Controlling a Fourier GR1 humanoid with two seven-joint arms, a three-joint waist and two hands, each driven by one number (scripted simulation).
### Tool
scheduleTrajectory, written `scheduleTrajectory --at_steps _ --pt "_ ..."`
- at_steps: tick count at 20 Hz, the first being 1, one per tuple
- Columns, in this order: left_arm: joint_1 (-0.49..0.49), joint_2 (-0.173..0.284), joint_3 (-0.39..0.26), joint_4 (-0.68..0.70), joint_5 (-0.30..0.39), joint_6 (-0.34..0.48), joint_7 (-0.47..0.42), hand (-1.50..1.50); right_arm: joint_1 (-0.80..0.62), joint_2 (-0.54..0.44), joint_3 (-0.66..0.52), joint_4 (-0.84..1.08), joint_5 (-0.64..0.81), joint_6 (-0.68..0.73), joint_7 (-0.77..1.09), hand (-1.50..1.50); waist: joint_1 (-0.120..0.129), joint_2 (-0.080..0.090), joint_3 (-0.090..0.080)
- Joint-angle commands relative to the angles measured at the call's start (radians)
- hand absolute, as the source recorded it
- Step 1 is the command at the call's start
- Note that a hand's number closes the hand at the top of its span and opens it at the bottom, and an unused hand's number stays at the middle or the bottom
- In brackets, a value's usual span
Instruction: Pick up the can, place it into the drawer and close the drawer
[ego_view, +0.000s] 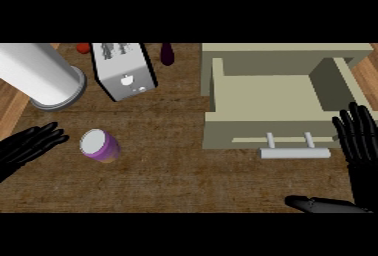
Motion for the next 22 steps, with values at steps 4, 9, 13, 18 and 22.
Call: scheduleTrajectory --at_steps 4,9,13,18,22 --pt "-0.101 0.078 0.045 0.173 0.162 -0.054 0.112 -1.5 0.079 -0.01 -0.057 -0.004 -0.053 0.059 -0.075 -1.5 -0.001 0.0 0.001" --pt "-0.154 0.011 0.062 0.239 0.064 -0.071 0.118 -1.5 0.15 0.012 -0.046 -0.011 -0.033 0.077 -0.108 -1.5 -0.003 -0.001 0.001" --pt "-0.203 -0.062 0.054 0.261 -0.004 -0.061 0.134 -1.5 0.134 0.027 -0.028 -0.069 -0.019 0.066 -0.045 -1.5 0.0 -0.001 0.001" --pt "-0.169 -0.118 0.083 0.311 -0.1 -0.143 0.079 -1.5 0.077 0.036 -0.055 0.005 -0.008 0.059 -0.083 -1.5 0.004 -0.001 0.0" --pt "-0.131 -0.224 0.079 0.292 -0.332 -0.142 -0.047 -1.5 0.174 0.042 -0.068 -0.001 -0.02 0.113 -0.162 -1.5 0.002 -0.001 0.0"
